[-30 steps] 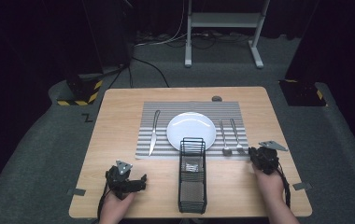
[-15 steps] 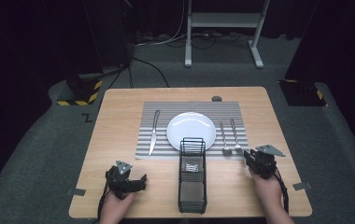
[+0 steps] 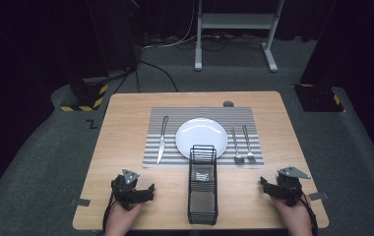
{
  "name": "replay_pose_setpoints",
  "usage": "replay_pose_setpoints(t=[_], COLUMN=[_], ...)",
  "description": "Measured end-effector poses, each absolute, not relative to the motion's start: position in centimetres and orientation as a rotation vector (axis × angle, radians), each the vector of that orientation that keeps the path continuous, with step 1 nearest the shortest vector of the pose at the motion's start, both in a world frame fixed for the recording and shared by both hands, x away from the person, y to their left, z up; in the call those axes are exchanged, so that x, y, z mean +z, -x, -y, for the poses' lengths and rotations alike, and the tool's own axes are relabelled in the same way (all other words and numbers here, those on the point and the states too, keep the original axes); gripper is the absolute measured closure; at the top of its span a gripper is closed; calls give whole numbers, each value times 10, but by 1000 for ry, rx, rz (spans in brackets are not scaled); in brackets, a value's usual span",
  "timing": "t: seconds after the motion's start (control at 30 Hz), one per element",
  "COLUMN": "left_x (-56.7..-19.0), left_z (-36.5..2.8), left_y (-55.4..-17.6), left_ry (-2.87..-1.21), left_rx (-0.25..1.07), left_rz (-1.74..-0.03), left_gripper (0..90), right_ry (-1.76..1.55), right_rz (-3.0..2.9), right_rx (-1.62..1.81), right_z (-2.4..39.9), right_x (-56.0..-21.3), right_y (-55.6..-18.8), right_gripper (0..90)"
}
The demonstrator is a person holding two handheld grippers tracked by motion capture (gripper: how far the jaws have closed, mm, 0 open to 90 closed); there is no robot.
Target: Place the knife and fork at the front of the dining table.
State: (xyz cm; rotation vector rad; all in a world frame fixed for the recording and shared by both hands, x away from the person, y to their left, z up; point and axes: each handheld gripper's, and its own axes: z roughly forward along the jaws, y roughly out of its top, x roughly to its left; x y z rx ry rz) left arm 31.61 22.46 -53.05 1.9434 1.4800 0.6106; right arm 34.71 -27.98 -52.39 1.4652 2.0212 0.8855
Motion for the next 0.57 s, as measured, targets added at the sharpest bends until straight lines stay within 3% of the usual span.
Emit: replay_pose_setpoints(t=[0.1,0.57], left_x=[-531,-531], left_z=[-225,-224], left_y=[-316,-316], left_ry=[-1941,-1943], left_rx=[610,610], left_rz=[-1478,-1479], left_gripper=[5,2], right_ry=[-1462,-1450], right_rz=[-2034,-2053], right_rx=[882,883], right_z=[286,288], right_x=[-524,-525], right_y=[-339,-335], right_gripper=[167,143])
